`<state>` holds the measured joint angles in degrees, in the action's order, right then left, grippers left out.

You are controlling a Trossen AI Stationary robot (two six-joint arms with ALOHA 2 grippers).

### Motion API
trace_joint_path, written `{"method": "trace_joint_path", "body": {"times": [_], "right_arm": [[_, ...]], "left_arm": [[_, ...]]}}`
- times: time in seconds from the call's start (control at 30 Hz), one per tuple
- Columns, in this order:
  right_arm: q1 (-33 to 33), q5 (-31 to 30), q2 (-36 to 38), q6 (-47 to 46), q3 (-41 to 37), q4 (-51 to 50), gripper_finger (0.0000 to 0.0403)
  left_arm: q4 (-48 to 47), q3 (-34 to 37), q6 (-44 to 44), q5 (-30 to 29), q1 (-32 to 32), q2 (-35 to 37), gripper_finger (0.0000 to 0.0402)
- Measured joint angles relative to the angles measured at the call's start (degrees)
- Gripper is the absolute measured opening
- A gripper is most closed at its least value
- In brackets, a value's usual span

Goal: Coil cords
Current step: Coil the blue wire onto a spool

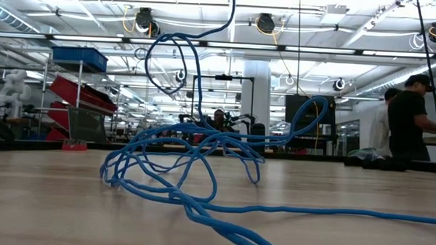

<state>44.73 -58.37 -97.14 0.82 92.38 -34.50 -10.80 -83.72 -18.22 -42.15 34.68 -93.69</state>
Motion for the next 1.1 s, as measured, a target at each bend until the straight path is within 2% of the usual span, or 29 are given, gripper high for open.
{"method": "trace_joint_path", "body": {"times": [0.17, 0.5, 1.1], "right_arm": [[0.00, 0.00, 0.00, -0.20, 0.00, 0.00, 0.0000], [-0.02, -0.14, 0.02, -0.22, 0.00, 0.02, 0.0000], [-0.02, -0.15, 0.07, -0.26, 0.00, 0.09, 0.0000]], "left_arm": [[-0.01, 0.00, 0.00, 0.02, 0.00, 0.00, 0.0147], [-0.01, 0.00, 1.48, 0.17, -0.17, -0.07, 0.0095], [1.20, 0.02, 2.89, 0.22, -0.22, -0.07, 0.0092]]}}
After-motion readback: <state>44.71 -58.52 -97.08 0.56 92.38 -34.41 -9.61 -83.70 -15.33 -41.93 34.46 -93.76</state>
